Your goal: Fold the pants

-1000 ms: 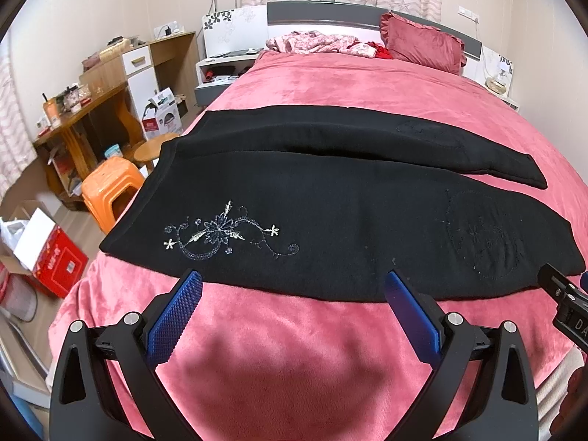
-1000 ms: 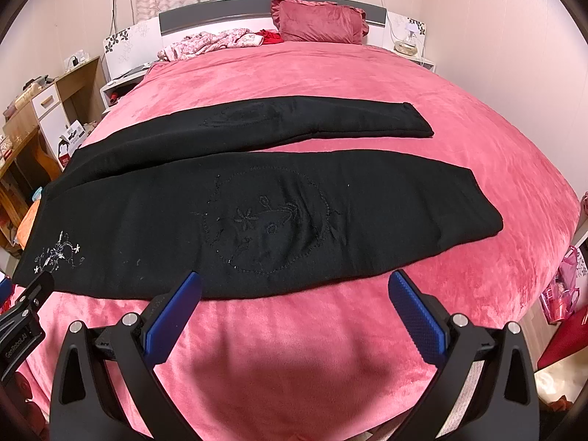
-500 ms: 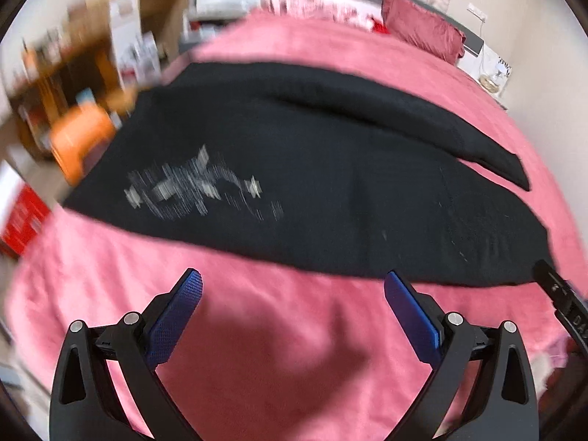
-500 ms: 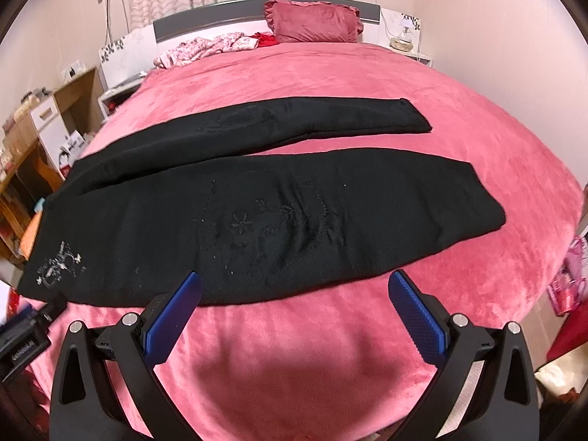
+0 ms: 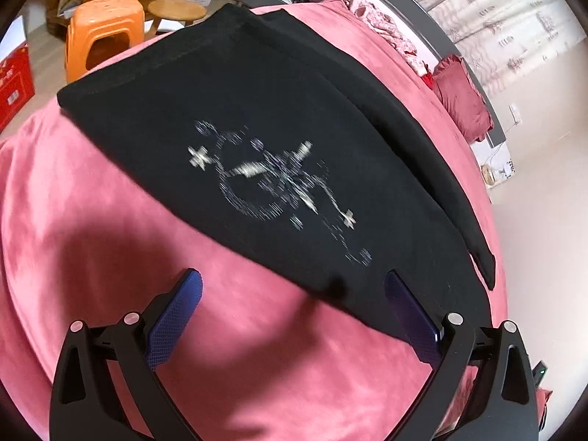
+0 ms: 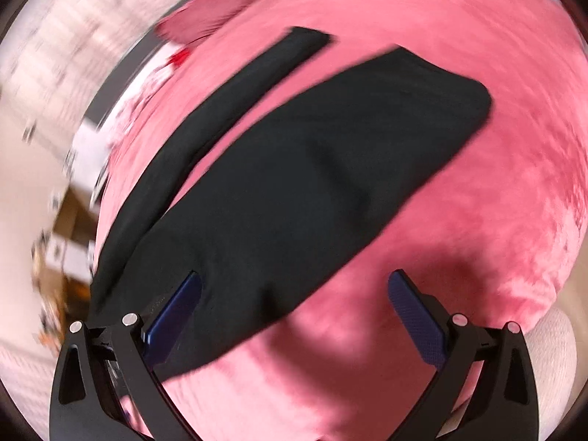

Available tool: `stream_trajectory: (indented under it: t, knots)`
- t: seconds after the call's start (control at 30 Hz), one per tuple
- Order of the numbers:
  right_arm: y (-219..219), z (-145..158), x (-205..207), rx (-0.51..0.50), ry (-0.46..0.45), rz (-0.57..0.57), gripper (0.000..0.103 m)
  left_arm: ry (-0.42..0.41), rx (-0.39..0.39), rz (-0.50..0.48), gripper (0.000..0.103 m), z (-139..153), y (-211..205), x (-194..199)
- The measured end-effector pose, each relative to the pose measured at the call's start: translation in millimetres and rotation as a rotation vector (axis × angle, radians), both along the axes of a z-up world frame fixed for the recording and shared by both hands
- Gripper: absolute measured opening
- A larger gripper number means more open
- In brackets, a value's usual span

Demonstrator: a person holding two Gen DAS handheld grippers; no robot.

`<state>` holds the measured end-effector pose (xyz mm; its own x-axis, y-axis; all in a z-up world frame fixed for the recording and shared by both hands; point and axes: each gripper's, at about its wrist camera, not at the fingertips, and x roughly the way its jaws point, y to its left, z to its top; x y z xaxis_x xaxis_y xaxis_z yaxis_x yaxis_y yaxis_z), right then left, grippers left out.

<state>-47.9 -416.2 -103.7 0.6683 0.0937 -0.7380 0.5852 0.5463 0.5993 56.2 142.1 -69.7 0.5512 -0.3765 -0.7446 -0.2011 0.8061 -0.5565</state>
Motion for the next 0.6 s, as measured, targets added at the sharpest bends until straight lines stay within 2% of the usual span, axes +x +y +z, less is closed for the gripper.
stream_trajectory:
  t: [0.07, 0.1, 0.2, 0.27, 0.33, 0.43, 0.47, 0.53, 0.57, 0.6]
  knots:
    - [-18, -12, -2, 0.097, -0.016, -0.048, 0.093, -0.021, 0.009, -0.005, 0.082, -5, 3, 4]
    - [-26, -16, -3, 0.130, -0.032, -0.070, 0.089, -0.024, 0.025, -0.005, 0.071, -6, 4, 6]
    - [-34, -21, -3, 0.155, -0.083, -0.103, 0.086, -0.044, 0.016, 0.016, 0.064, -13, 9, 10]
    - [-40, -18, -1, 0.140, -0.107, -0.102, 0.078, -0.067, 0.015, 0.030, 0.063, -14, 9, 11]
    - [-49, -18, 2, 0.144, -0.140, -0.111, 0.061, -0.082, 0.009, 0.043, 0.063, -14, 11, 16]
    - [-61, -30, 3, 0.184, -0.160, -0.144, 0.043, -0.089, -0.031, 0.071, 0.063, -15, 15, 27]
    - [-65, -32, 2, 0.202, -0.172, -0.157, 0.041, -0.087, -0.034, 0.067, 0.063, -15, 15, 32]
    - [-67, -31, 4, 0.182, -0.162, -0.147, 0.022, -0.081, -0.017, 0.050, 0.062, -14, 15, 37]
    - [-67, -33, 1, 0.162, -0.155, -0.136, 0.018, -0.068, 0.021, 0.022, 0.059, -13, 12, 42]
    - [-68, -32, 1, 0.144, -0.152, -0.123, 0.014, -0.059, 0.061, 0.011, 0.042, -11, 11, 44]
